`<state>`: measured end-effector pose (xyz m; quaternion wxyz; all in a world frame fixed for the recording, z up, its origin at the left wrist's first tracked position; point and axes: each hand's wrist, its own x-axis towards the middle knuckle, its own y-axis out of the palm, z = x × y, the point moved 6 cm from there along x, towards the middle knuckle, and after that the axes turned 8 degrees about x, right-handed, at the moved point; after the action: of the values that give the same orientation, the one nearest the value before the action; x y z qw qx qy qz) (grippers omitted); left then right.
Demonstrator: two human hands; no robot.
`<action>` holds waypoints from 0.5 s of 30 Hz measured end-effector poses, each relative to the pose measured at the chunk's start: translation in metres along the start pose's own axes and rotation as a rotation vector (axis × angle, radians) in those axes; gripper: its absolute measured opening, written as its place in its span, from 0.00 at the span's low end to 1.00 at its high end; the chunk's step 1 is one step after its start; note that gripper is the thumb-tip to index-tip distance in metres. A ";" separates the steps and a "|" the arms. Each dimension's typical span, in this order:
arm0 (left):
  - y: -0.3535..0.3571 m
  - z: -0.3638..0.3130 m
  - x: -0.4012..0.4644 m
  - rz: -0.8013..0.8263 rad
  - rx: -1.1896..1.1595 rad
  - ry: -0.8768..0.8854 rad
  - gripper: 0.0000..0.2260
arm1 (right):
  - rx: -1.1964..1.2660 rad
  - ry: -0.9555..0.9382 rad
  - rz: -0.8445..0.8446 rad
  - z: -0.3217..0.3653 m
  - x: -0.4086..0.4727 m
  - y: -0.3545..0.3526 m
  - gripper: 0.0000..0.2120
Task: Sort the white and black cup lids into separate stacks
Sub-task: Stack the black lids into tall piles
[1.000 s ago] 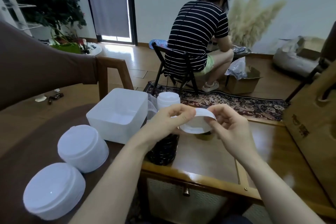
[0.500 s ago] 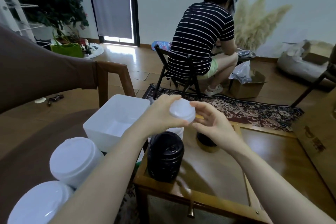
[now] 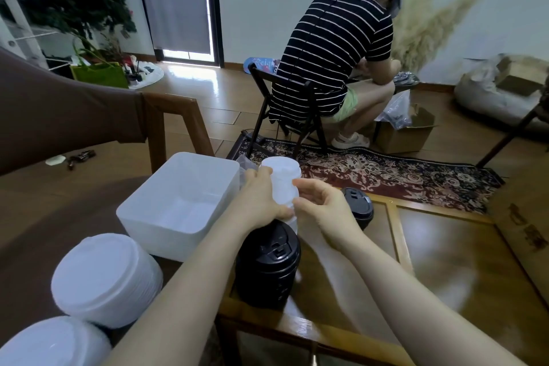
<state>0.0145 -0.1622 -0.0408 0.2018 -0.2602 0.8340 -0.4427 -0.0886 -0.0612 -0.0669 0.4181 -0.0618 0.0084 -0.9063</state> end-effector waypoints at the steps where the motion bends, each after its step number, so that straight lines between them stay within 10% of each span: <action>1: 0.002 0.001 0.001 0.022 0.001 -0.010 0.41 | -0.010 0.003 -0.009 -0.001 0.000 0.000 0.16; 15: 0.011 0.012 0.009 0.088 -0.146 -0.079 0.42 | 0.046 0.118 -0.026 -0.013 -0.010 -0.006 0.14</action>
<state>0.0116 -0.1697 -0.0577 0.2346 -0.2545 0.8660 -0.3609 -0.0879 -0.0504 -0.0803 0.4064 0.0011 0.0116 -0.9136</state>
